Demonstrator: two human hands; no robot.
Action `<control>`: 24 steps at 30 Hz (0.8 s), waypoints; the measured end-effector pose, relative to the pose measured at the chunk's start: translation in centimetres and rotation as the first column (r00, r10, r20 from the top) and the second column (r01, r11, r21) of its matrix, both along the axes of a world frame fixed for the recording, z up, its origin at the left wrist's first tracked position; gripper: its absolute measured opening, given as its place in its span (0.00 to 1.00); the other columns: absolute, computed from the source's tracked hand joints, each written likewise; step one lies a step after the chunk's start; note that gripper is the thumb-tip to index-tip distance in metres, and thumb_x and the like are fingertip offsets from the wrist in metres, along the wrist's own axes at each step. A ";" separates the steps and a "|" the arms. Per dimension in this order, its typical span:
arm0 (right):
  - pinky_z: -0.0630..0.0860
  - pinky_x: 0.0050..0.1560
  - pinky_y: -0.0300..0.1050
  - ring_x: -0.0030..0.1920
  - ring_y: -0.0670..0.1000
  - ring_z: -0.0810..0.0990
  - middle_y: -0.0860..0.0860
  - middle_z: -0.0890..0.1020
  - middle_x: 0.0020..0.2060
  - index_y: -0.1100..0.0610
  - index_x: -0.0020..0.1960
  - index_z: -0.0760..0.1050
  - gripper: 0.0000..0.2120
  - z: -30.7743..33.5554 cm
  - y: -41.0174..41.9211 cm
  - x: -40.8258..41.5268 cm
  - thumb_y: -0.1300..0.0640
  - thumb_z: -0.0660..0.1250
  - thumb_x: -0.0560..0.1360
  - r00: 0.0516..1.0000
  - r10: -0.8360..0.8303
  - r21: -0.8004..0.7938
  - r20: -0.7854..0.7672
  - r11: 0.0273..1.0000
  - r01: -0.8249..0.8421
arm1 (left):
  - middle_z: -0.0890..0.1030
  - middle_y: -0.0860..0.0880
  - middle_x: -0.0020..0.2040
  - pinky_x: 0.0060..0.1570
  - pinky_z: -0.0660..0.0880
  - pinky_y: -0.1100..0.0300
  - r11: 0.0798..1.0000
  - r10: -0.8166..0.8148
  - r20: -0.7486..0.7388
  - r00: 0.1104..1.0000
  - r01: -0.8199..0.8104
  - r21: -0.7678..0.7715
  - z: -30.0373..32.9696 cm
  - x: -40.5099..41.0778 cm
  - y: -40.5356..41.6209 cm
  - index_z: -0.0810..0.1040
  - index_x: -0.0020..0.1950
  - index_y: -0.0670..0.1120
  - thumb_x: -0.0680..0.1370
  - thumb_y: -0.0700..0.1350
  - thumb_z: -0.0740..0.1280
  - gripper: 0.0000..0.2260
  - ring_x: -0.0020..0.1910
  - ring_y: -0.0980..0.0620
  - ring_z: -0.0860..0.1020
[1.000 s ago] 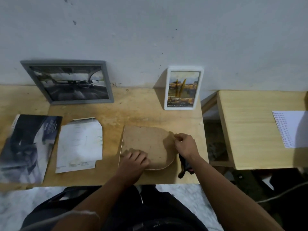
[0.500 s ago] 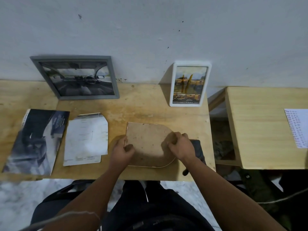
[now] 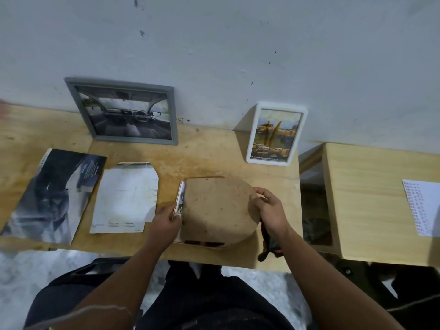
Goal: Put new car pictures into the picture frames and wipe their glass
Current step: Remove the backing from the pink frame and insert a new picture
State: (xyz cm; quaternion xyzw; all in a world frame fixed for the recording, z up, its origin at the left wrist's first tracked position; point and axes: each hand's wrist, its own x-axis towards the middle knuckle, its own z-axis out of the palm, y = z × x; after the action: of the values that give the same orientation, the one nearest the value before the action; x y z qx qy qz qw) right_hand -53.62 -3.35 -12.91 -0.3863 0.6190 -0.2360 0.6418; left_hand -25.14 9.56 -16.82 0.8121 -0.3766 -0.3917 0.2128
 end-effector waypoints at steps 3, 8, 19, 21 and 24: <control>0.78 0.64 0.57 0.61 0.54 0.79 0.50 0.83 0.57 0.50 0.61 0.81 0.10 1.5 -1.9 0.4 0.55 0.64 0.84 0.995 -0.098 -0.047 -0.002 0.994 0.097 | 0.77 0.45 0.65 0.57 0.73 0.51 0.998 -0.063 0.002 0.998 0.063 0.026 -0.5 0.7 0.0 0.78 0.68 0.51 0.83 0.49 0.61 0.15 0.63 0.42 0.77; 0.77 0.64 0.60 0.62 0.56 0.77 0.50 0.79 0.60 0.48 0.60 0.80 0.09 2.3 -7.8 3.1 0.55 0.64 0.83 0.975 -0.215 -0.152 -0.060 0.967 0.204 | 0.76 0.43 0.69 0.58 0.76 0.50 0.995 -0.099 0.043 0.994 0.099 0.003 -0.6 0.8 0.3 0.76 0.71 0.47 0.83 0.42 0.65 0.16 0.62 0.42 0.78; 0.76 0.68 0.50 0.66 0.56 0.78 0.54 0.80 0.66 0.55 0.73 0.74 0.21 0.7 -14.1 10.3 0.57 0.67 0.81 0.917 -0.042 -0.364 -0.396 0.924 -0.115 | 0.77 0.44 0.68 0.55 0.82 0.46 0.999 -0.032 0.005 0.999 0.032 0.028 0.0 0.3 1.7 0.75 0.72 0.48 0.83 0.44 0.66 0.17 0.59 0.45 0.81; 0.78 0.65 0.53 0.65 0.58 0.78 0.56 0.78 0.67 0.51 0.74 0.72 0.23 0.1 -12.9 10.1 0.55 0.67 0.79 0.832 0.026 -0.415 -0.554 0.858 -0.303 | 0.77 0.45 0.69 0.55 0.82 0.50 0.999 -0.036 0.008 0.999 0.036 0.039 -0.2 0.4 1.9 0.74 0.73 0.48 0.83 0.45 0.66 0.18 0.60 0.46 0.80; 0.77 0.64 0.57 0.66 0.60 0.74 0.57 0.72 0.69 0.49 0.73 0.71 0.22 -0.8 -8.6 8.1 0.55 0.67 0.79 0.751 0.129 -0.364 -0.648 0.813 -0.455 | 0.76 0.45 0.69 0.53 0.79 0.56 0.998 -0.049 0.017 0.999 0.048 0.050 -0.2 0.4 1.9 0.73 0.74 0.48 0.82 0.45 0.67 0.19 0.58 0.49 0.79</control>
State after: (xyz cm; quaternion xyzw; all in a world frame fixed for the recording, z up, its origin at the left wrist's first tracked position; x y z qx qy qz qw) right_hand -45.51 -11.98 -13.66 -0.6882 0.6337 -0.1473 0.3211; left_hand -24.72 11.45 -17.04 0.8114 -0.3881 -0.3986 0.1795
